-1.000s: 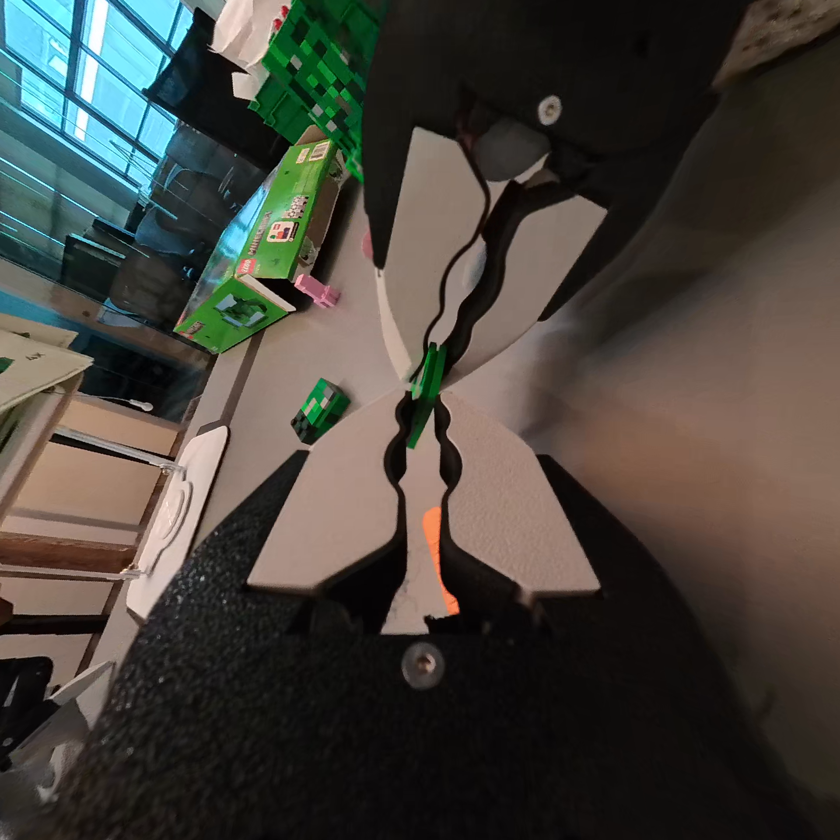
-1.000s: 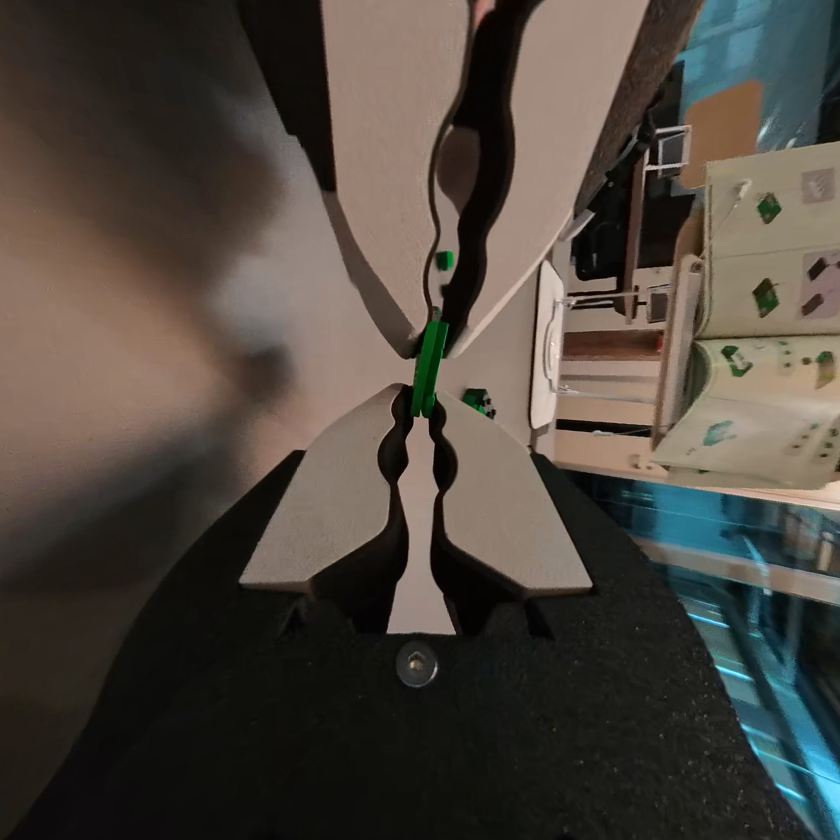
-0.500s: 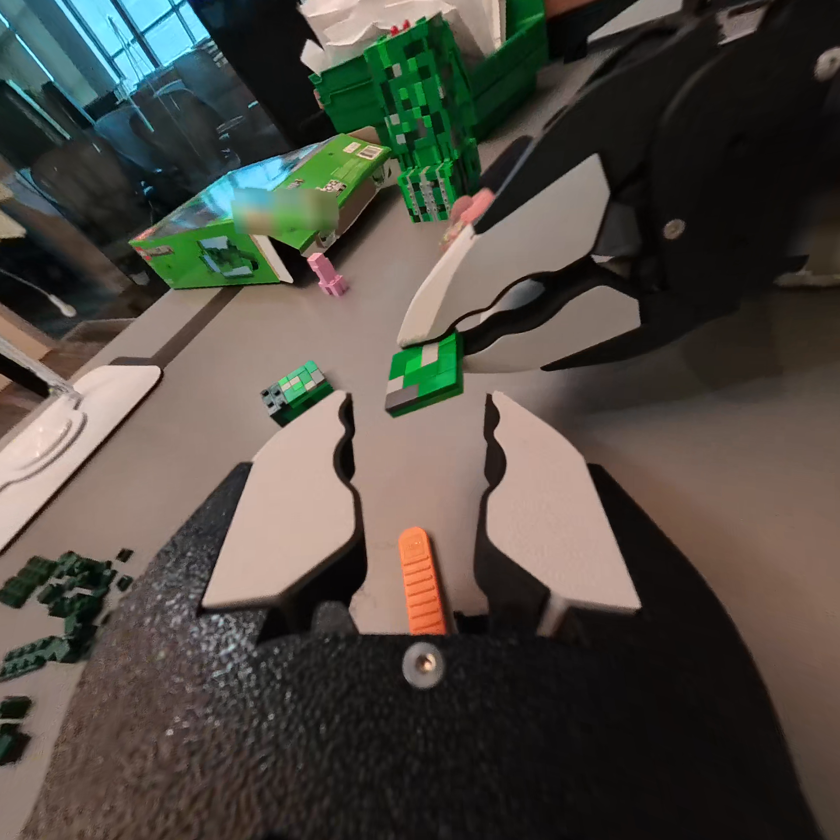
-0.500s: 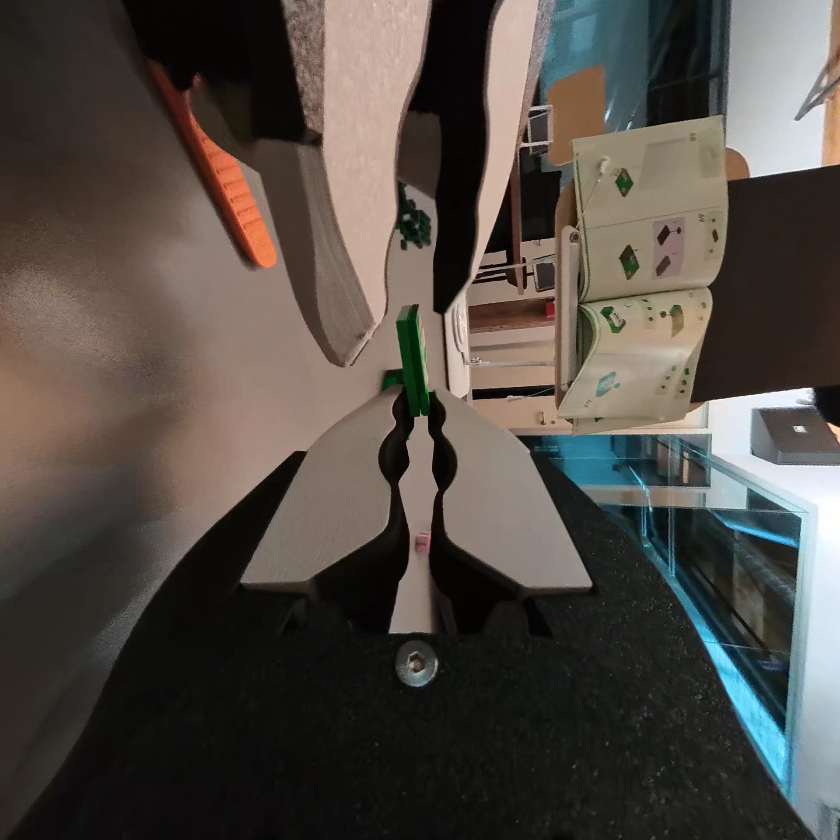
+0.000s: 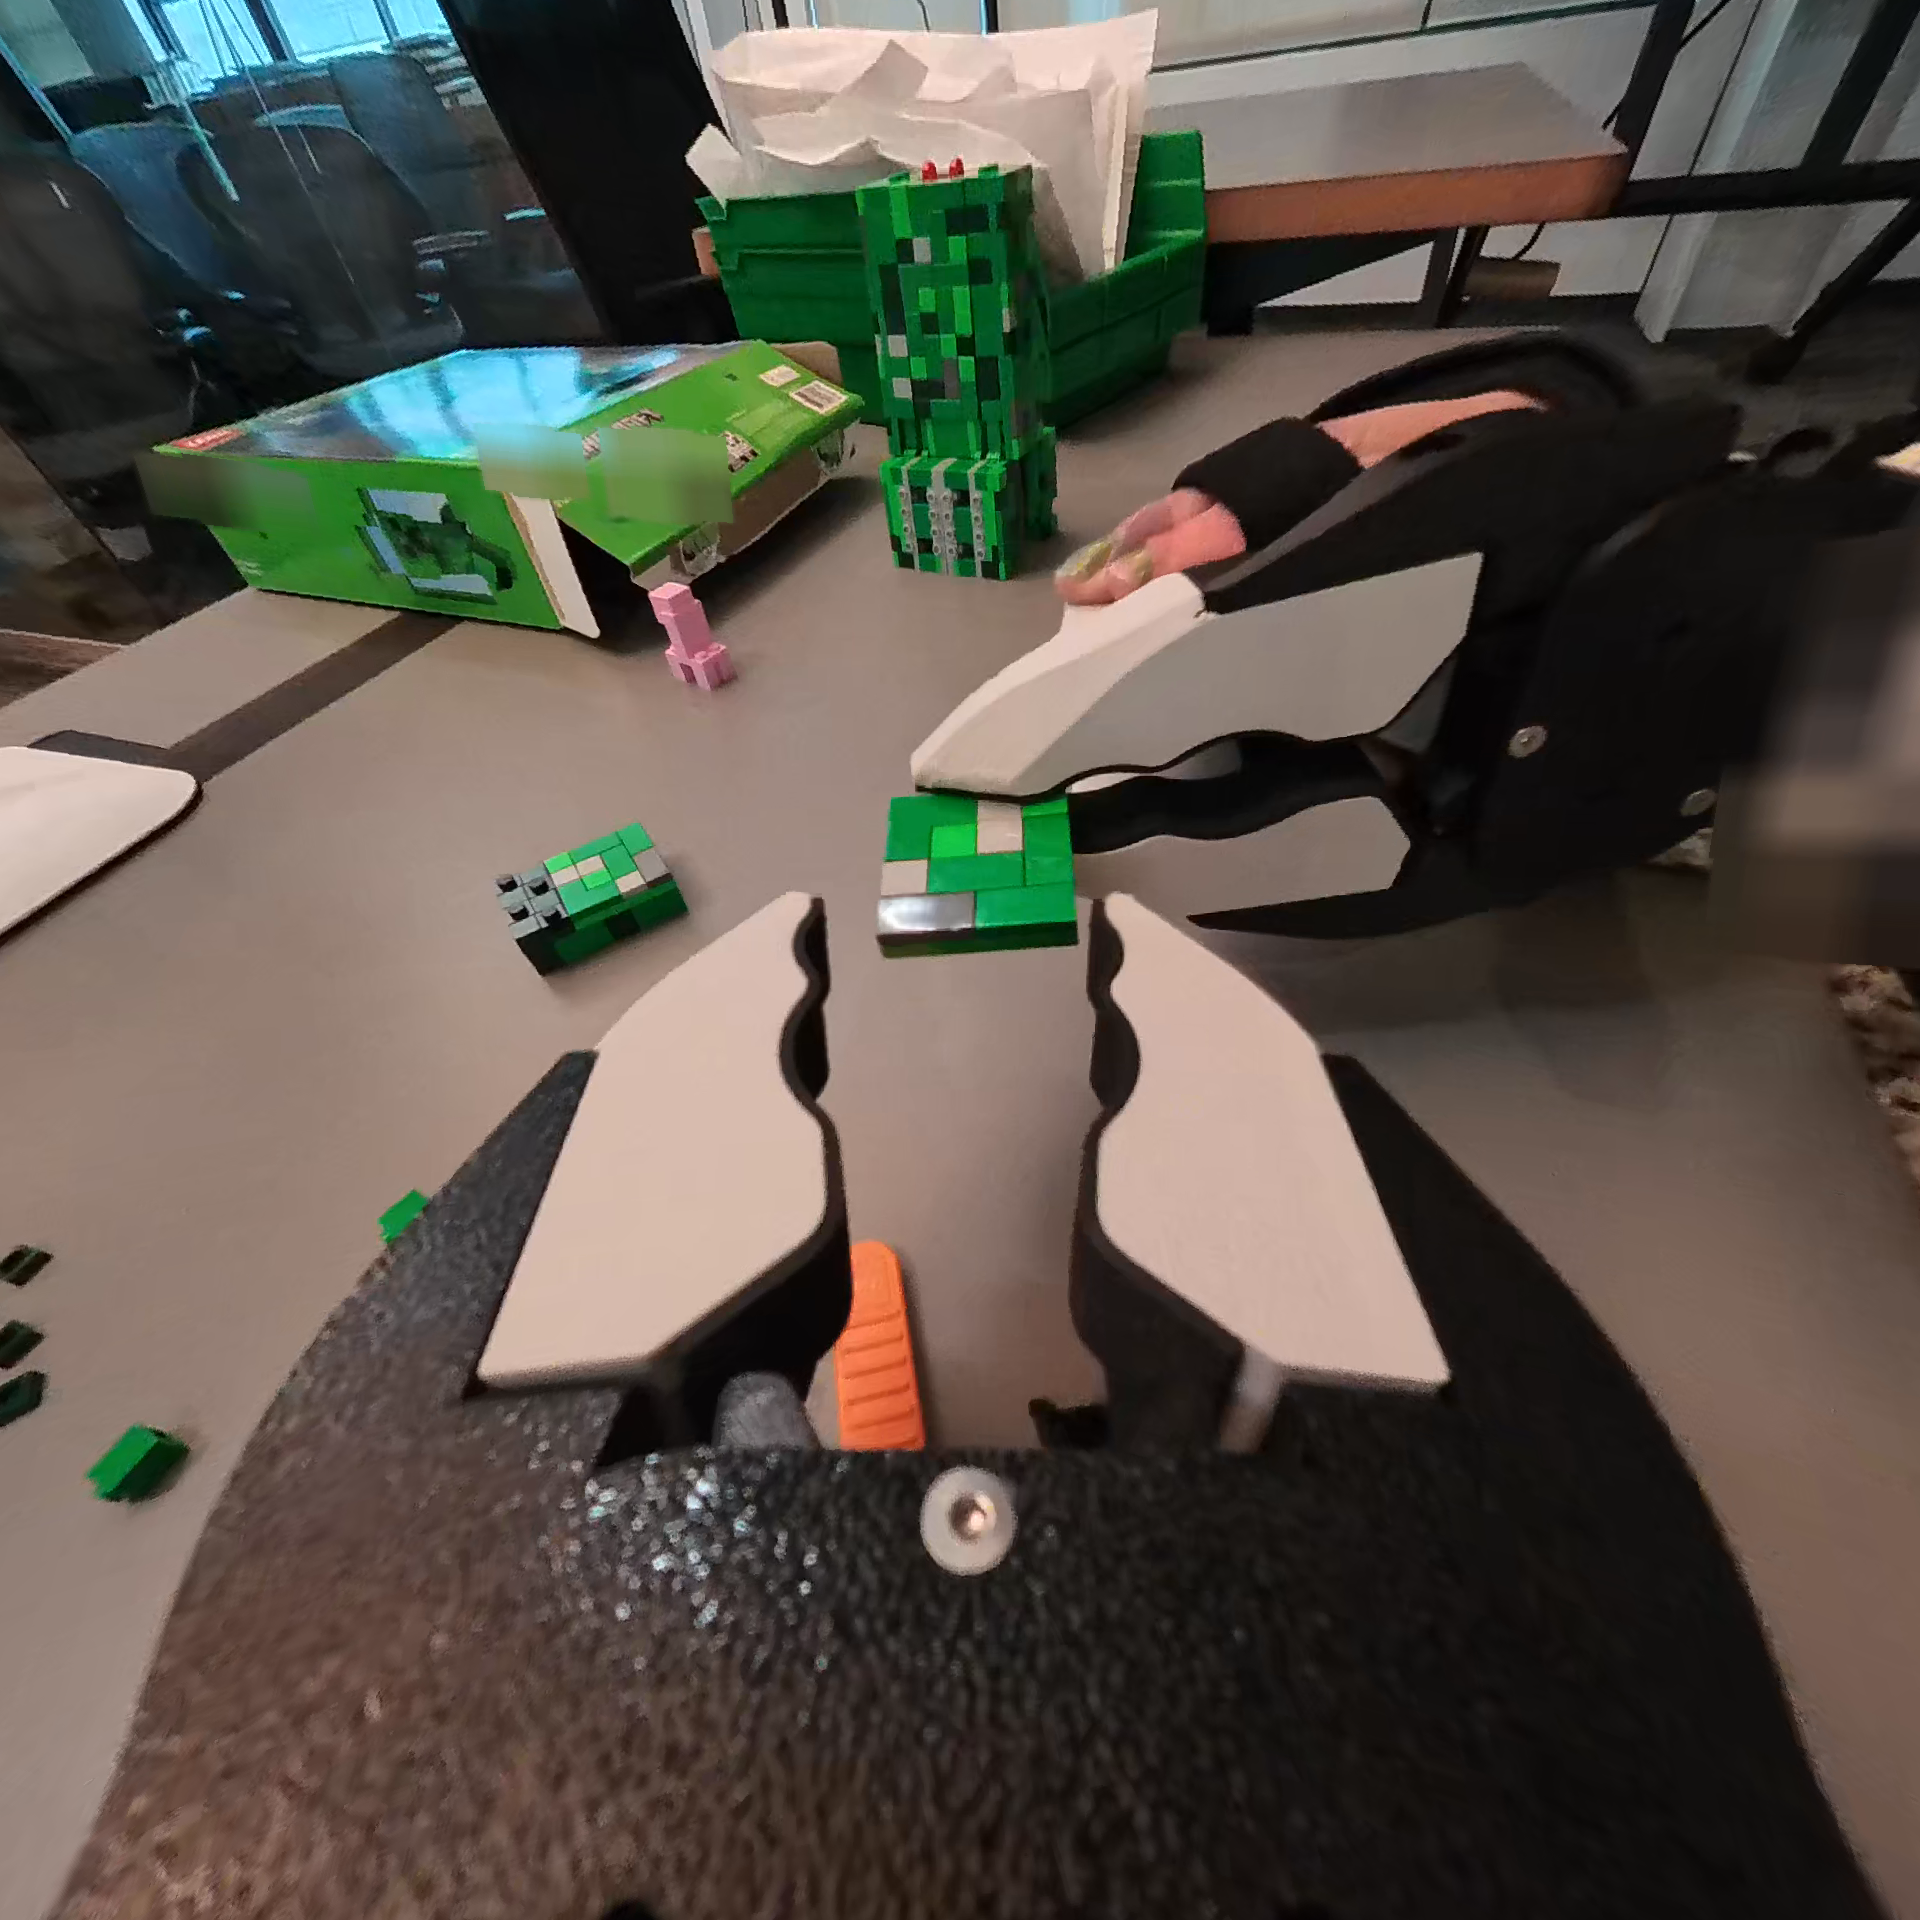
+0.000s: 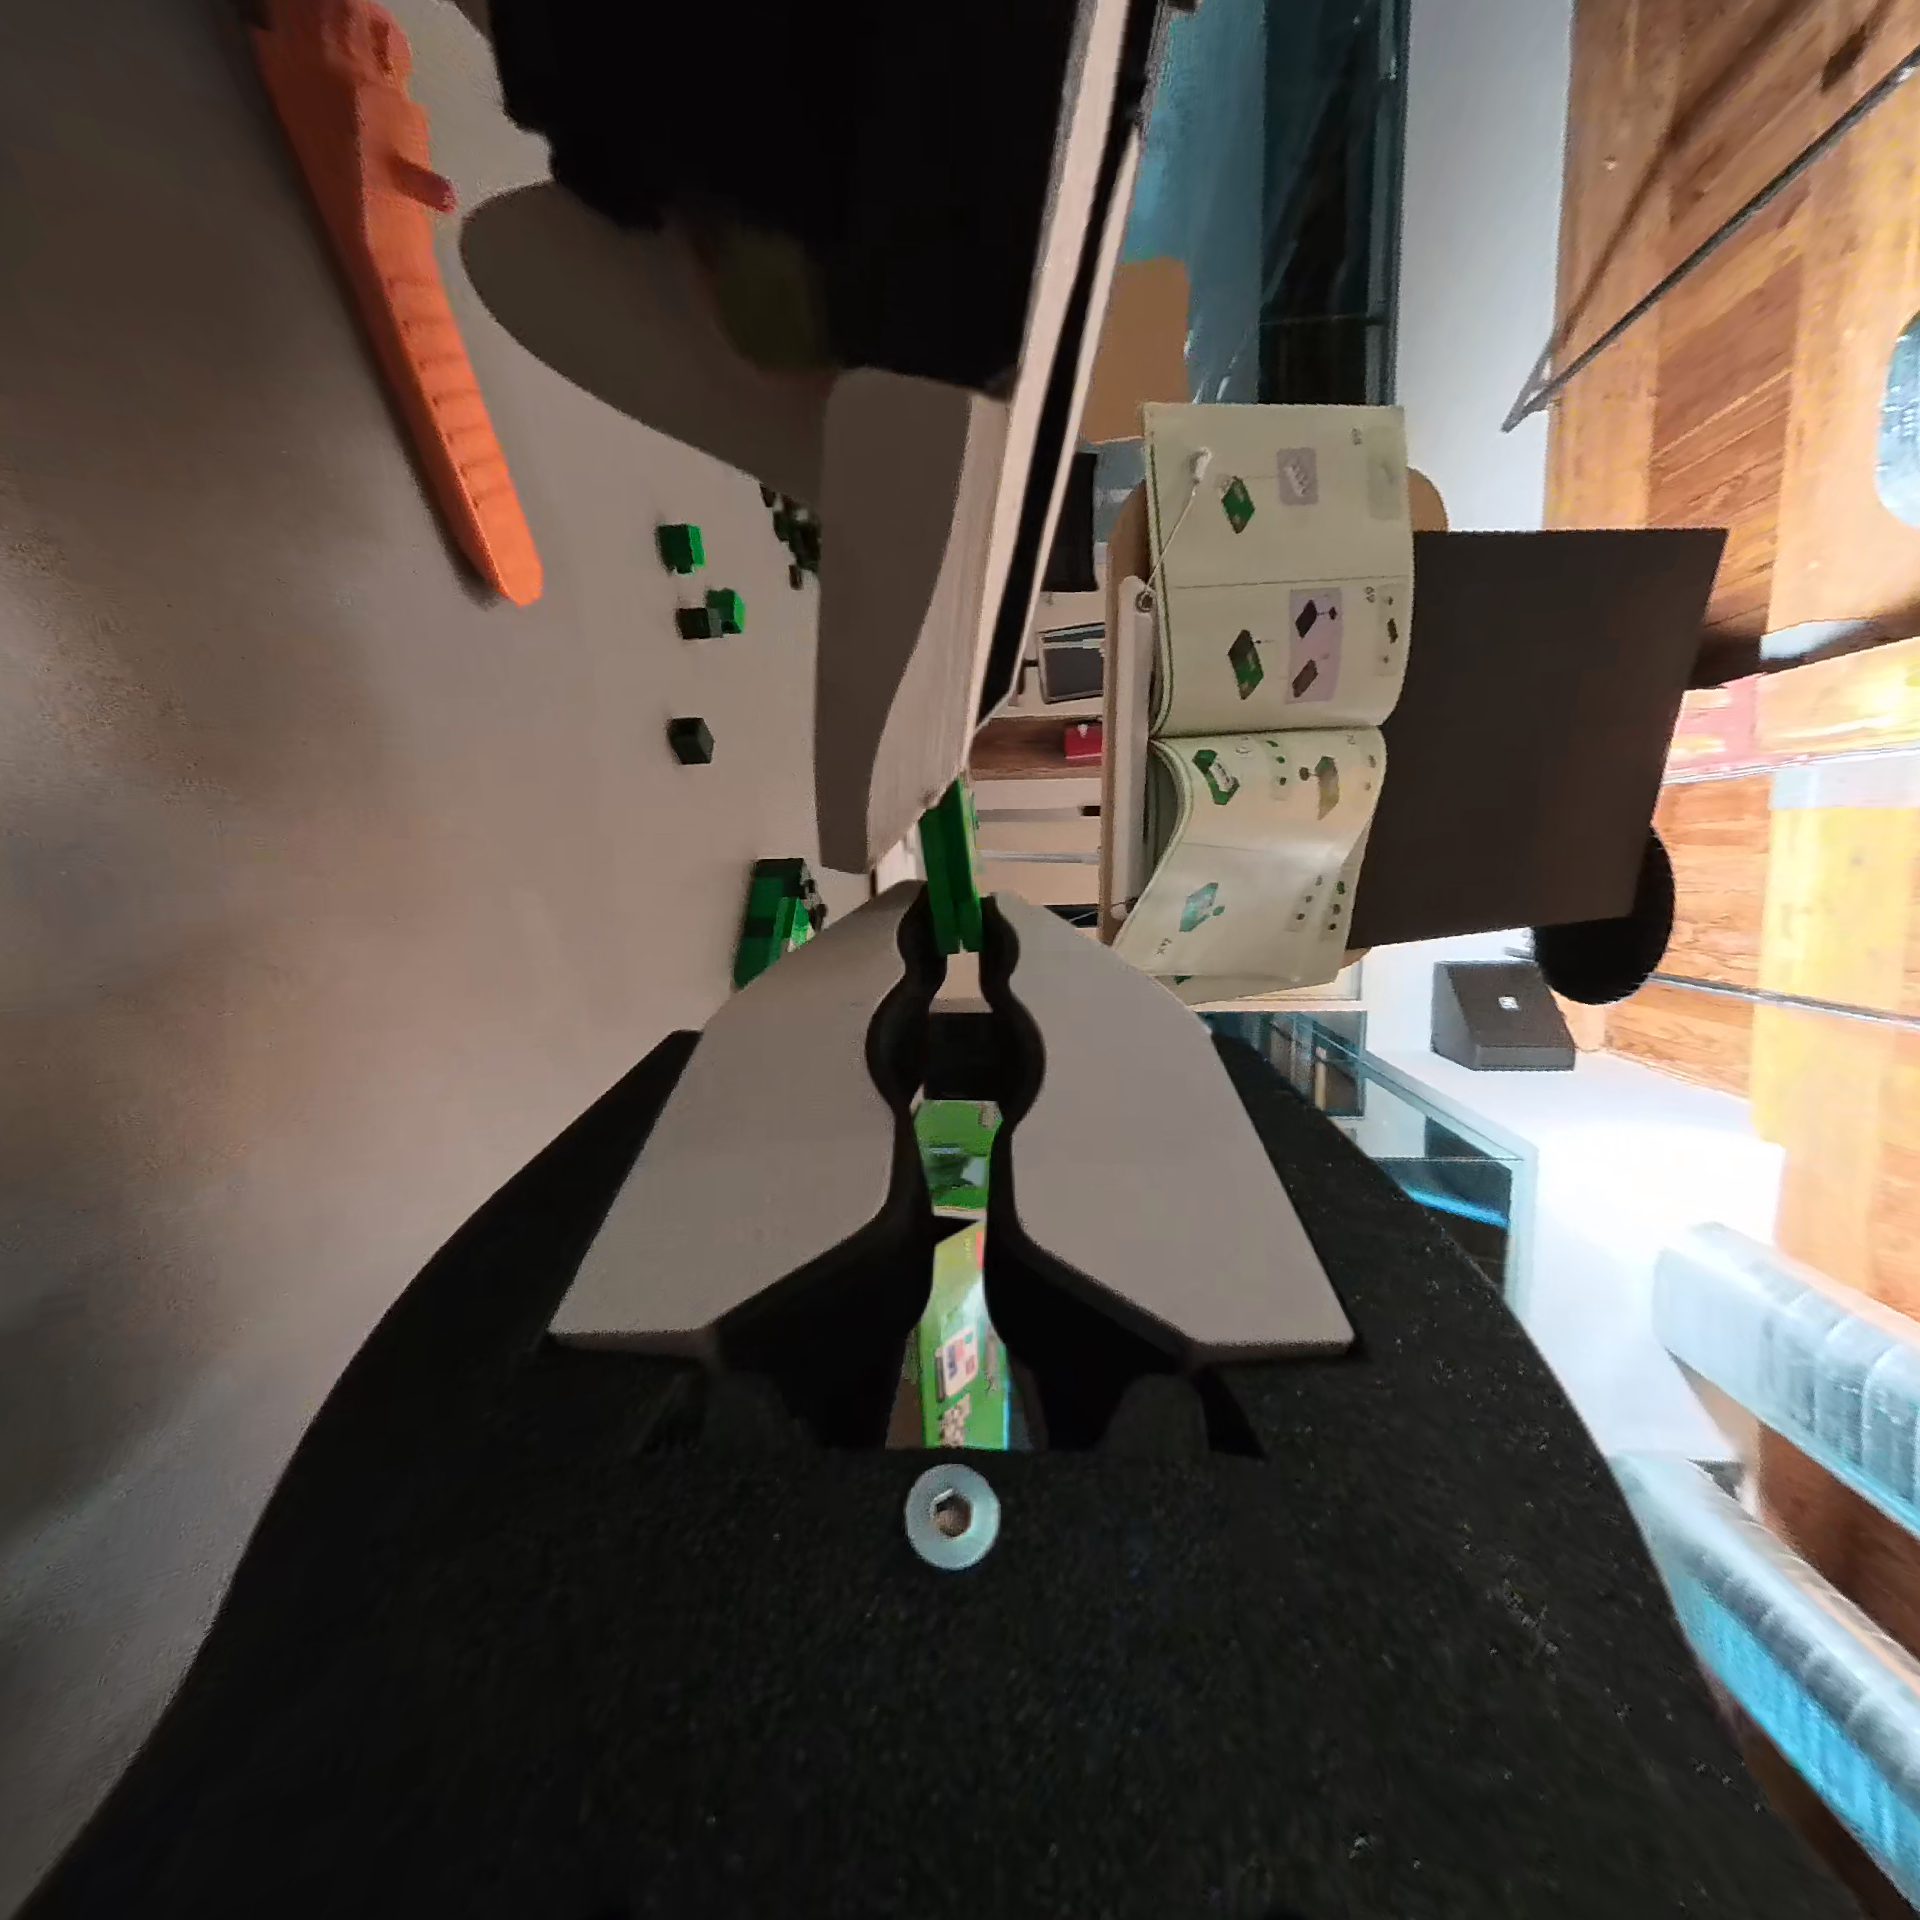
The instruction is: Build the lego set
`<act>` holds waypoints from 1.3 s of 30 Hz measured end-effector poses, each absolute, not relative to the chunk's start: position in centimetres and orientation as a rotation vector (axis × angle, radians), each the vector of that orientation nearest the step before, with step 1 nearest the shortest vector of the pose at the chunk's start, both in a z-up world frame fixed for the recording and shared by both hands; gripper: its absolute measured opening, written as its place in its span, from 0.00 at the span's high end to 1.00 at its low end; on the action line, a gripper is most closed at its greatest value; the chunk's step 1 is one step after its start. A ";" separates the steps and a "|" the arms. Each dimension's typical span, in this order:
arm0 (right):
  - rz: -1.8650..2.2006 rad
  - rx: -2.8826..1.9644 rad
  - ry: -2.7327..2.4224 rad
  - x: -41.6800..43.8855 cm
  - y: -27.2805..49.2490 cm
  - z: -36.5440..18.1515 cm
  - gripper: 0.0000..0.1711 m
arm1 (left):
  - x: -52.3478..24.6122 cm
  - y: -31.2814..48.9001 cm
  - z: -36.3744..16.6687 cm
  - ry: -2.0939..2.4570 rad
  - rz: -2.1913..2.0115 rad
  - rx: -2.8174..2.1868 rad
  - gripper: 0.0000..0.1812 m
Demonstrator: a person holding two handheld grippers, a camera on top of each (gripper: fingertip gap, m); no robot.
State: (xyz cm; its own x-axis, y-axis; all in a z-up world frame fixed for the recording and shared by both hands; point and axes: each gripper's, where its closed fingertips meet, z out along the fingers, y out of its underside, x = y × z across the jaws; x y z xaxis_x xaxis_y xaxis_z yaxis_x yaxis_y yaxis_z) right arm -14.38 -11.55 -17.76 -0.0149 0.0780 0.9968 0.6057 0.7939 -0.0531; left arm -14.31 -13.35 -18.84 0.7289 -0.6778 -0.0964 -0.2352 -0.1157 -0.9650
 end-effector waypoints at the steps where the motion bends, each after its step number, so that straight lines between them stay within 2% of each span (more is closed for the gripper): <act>1: -0.467 -0.554 -1.543 -14.4 -11.6 -17.7 0.97 | -14.3 -13.4 -18.9 0.742 -0.435 -1.686 0.75; 4: -0.490 -0.528 -1.539 -14.5 -11.7 -17.6 0.97 | -14.0 -13.4 -19.2 0.761 -0.430 -1.693 0.80; 9: -0.502 -0.521 -1.545 -14.4 -11.5 -18.1 0.97 | -13.9 -13.3 -19.2 0.755 -0.439 -1.690 0.76; 11: -0.510 -0.510 -1.551 -14.4 -11.6 -18.4 0.97 | -13.9 -13.4 -19.2 0.758 -0.437 -1.687 0.80; 15: -0.461 -0.507 -1.520 -14.4 -11.9 -18.0 0.97 | -13.9 -13.6 -18.9 0.772 -0.433 -1.669 0.80; 18: -0.388 -0.579 -1.516 -14.2 -11.4 -18.3 0.82 | -14.8 -13.1 -18.8 0.735 -0.378 -1.675 0.80; 21: -0.280 -0.749 -1.478 -13.2 -9.4 -19.0 0.75 | -16.4 -12.6 -18.4 0.670 -0.326 -1.680 0.80; 30: 0.185 -1.162 -1.173 -10.1 -4.8 -18.2 0.76 | -23.0 -11.4 -16.5 0.403 -0.107 -1.641 0.80; 39: 0.159 -1.153 -1.202 -10.4 -4.8 -18.7 0.79 | -24.9 -11.1 -16.6 0.364 -0.055 -1.622 0.80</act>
